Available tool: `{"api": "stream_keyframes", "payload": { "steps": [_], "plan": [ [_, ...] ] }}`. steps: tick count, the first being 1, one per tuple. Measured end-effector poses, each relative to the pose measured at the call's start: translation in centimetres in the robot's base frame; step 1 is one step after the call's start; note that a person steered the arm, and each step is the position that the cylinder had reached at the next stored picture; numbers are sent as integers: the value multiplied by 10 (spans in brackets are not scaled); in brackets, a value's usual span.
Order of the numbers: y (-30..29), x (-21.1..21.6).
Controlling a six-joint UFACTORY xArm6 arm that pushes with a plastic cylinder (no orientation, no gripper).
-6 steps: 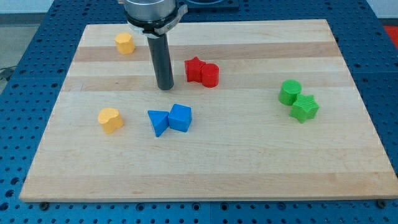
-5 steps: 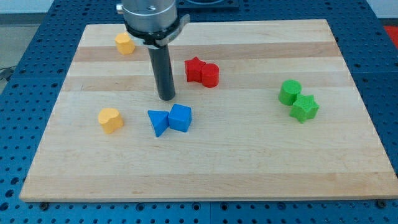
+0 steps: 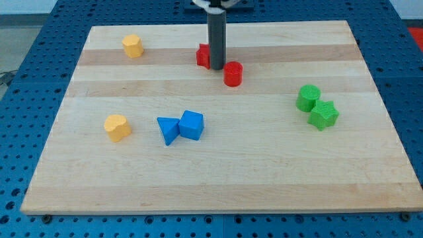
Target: Move the red star towards the top center of the board
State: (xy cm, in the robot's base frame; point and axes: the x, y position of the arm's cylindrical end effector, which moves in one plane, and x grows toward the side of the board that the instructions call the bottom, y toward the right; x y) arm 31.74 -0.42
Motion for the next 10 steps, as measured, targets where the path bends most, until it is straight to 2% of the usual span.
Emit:
{"api": "stream_keyframes", "payload": {
  "steps": [1, 2, 3, 4, 9, 10],
  "plan": [
    [0, 16],
    [-8, 49],
    [-25, 42],
    [-26, 9],
    [1, -25],
    [4, -44]
  ]
}}
